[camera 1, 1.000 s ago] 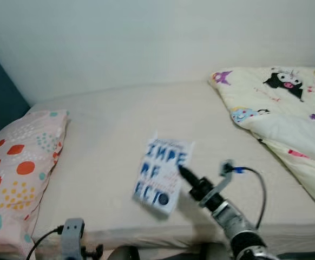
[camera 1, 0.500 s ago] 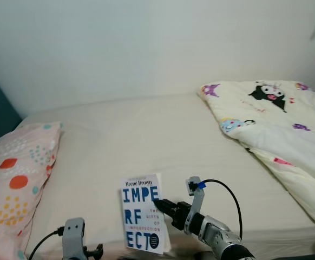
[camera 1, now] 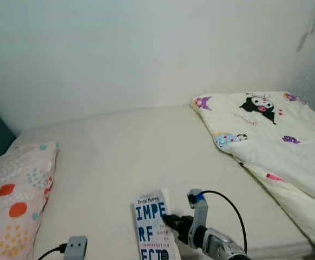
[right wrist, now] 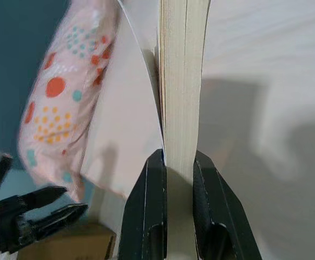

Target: Clean up the room

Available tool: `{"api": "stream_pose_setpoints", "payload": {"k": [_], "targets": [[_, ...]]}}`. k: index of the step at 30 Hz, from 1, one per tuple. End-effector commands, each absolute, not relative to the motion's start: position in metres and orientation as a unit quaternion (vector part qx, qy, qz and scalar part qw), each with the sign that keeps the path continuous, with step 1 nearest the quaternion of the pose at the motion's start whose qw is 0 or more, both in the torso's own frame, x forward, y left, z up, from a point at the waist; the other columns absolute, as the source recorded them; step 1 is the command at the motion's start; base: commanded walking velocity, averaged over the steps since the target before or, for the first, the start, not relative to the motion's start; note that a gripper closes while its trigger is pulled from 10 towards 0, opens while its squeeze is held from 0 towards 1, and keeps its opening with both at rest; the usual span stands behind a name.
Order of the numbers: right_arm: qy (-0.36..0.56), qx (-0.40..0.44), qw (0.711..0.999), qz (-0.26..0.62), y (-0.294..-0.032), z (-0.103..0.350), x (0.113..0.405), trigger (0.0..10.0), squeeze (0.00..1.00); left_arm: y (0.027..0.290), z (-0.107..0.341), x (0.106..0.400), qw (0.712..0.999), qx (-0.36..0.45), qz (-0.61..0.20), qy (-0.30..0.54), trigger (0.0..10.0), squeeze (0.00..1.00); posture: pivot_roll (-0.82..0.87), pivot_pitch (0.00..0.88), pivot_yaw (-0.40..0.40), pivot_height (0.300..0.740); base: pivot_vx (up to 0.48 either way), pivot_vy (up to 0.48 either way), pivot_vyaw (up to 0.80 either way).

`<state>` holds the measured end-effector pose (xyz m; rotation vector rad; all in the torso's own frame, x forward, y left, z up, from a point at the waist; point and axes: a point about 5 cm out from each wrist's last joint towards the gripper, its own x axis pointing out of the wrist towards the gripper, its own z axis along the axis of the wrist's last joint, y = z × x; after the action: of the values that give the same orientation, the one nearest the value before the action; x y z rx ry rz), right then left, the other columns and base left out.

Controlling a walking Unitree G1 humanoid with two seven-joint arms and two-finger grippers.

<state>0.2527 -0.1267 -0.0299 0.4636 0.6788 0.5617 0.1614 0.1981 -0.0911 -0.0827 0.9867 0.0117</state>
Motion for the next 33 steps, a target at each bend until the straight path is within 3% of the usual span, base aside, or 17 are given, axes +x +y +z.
{"api": "stream_pose_setpoints", "payload": {"k": [1,8,33], "targets": [[0.328,0.223,0.882,0.256,-0.128,-0.034,0.249,10.0,0.00,0.202,-0.092,0.158,0.874,-0.029,0.006,0.485,10.0,0.00,-0.09,0.000,0.060,0.721,0.000,0.000,0.00],[0.316,0.191,0.915,0.163,-0.147,-0.034,0.255,10.0,0.00,0.199,-0.093,0.158,0.873,-0.027,0.000,0.488,10.0,0.00,-0.10,0.000,0.068,0.735,0.000,0.000,0.00],[0.360,0.195,0.903,0.129,-0.157,-0.054,0.229,10.0,0.00,0.193,-0.098,0.149,0.856,-0.033,-0.013,0.515,10.0,0.00,-0.10,0.000,0.071,0.735,-0.013,0.000,0.59]]}}
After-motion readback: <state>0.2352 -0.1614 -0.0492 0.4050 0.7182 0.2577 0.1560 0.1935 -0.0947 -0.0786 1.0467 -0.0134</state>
